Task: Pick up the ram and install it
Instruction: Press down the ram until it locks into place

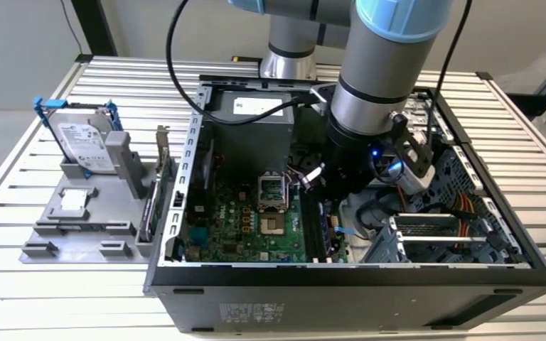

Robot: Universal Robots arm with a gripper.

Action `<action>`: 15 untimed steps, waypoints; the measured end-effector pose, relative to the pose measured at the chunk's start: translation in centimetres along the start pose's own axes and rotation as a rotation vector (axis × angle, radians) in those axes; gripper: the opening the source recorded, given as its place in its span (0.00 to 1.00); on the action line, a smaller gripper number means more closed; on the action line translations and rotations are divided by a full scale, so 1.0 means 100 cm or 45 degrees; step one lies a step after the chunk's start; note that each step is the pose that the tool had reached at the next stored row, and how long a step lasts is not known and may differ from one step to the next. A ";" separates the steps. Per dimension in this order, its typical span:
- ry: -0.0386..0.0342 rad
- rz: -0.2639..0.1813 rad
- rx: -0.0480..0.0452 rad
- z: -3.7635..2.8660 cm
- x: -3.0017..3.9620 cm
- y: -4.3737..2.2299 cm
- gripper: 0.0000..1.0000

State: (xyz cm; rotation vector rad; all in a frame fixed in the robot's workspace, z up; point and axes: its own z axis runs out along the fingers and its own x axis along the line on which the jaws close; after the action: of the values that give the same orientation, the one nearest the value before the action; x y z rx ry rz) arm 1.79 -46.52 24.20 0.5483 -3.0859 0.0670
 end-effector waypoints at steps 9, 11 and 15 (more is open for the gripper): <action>-0.0019 -0.047 0.001 -0.0002 0.0000 0.0000 0.00; -0.0024 -0.058 0.001 -0.0002 0.0000 0.0000 0.00; -0.0029 -0.072 0.001 -0.0002 0.0000 0.0000 0.00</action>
State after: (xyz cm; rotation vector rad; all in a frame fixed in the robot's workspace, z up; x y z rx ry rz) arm 1.79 -46.52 24.22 0.6356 -3.0703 0.0672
